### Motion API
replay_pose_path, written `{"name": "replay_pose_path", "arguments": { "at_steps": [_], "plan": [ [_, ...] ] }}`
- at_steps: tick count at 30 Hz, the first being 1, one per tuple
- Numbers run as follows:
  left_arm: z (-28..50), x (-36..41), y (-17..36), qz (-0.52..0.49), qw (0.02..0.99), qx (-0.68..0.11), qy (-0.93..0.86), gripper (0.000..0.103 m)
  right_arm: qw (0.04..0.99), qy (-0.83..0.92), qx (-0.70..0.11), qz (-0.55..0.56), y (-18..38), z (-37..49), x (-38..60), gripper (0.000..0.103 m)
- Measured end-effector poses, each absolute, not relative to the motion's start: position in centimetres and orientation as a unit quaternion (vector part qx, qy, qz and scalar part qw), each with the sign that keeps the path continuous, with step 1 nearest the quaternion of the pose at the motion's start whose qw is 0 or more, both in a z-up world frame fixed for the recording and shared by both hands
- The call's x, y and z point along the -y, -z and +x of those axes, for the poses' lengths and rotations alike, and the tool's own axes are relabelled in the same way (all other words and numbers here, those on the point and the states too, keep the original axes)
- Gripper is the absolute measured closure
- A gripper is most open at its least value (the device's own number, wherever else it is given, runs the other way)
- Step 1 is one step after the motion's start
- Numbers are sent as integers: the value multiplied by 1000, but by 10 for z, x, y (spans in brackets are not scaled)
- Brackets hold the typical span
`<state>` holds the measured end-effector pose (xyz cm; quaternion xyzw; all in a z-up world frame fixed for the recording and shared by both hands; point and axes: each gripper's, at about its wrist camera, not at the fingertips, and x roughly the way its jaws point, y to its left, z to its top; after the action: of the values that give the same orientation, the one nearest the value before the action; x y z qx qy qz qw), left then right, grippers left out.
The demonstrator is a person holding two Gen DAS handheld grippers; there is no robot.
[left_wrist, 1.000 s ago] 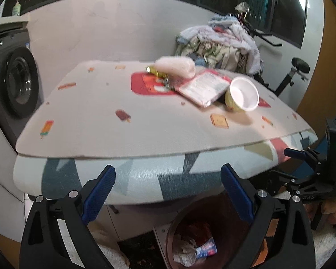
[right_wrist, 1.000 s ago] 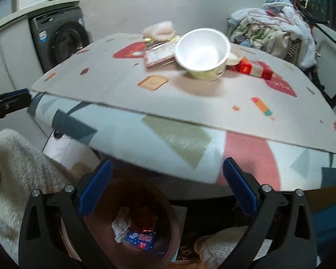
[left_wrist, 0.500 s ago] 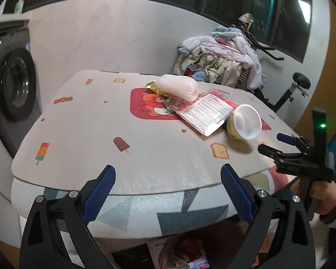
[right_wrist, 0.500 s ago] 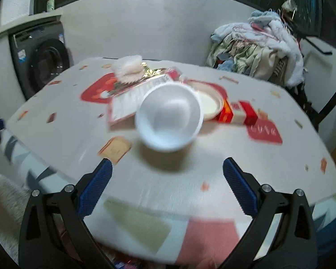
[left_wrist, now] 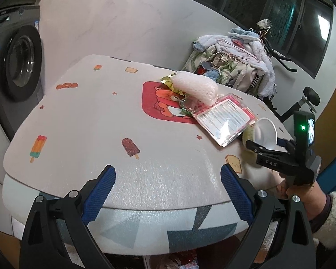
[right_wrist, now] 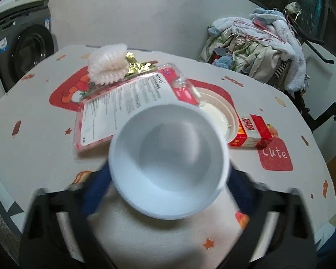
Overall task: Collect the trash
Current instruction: 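Raise the right tool to the table and grasp the white paper cup, then lower the foam wrap into the bin with the left tool while the right tool drops the cup in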
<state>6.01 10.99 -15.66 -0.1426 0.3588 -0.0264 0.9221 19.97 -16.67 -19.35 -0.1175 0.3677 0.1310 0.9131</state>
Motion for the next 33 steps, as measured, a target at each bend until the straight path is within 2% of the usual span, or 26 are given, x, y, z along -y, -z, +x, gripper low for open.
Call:
{"name": "replay_pose_path", "arguments": {
  "at_steps": [9,16,22,26,28,29,30,33],
  "plan": [
    [109,-112,149,-184,912,-362,59,20,926,-169,-332,-59,172,180,194,19],
    [211,-112,145,-310,861,-391,96,21,930,-167,-325,-32,155,174,216,19],
    [291,-105,152,-347,840,-409,81,21,934,-157,-320,-25,152,170,235,19],
    [326,-102,175,-378,817,-433,56,21,935,-150,-320,-29,155,169,243,19],
    [334,-104,185,-397,805,-439,52,37,934,-148,-323,-31,156,171,247,19],
    [334,-104,188,-405,800,-438,58,57,934,-148,-324,-30,156,172,248,19],
    [334,-103,189,-403,802,-438,59,64,934,-148,-325,-28,157,173,250,19],
    [328,-98,180,-365,822,-433,63,76,934,-150,-324,-27,156,174,252,19]
  ]
}}
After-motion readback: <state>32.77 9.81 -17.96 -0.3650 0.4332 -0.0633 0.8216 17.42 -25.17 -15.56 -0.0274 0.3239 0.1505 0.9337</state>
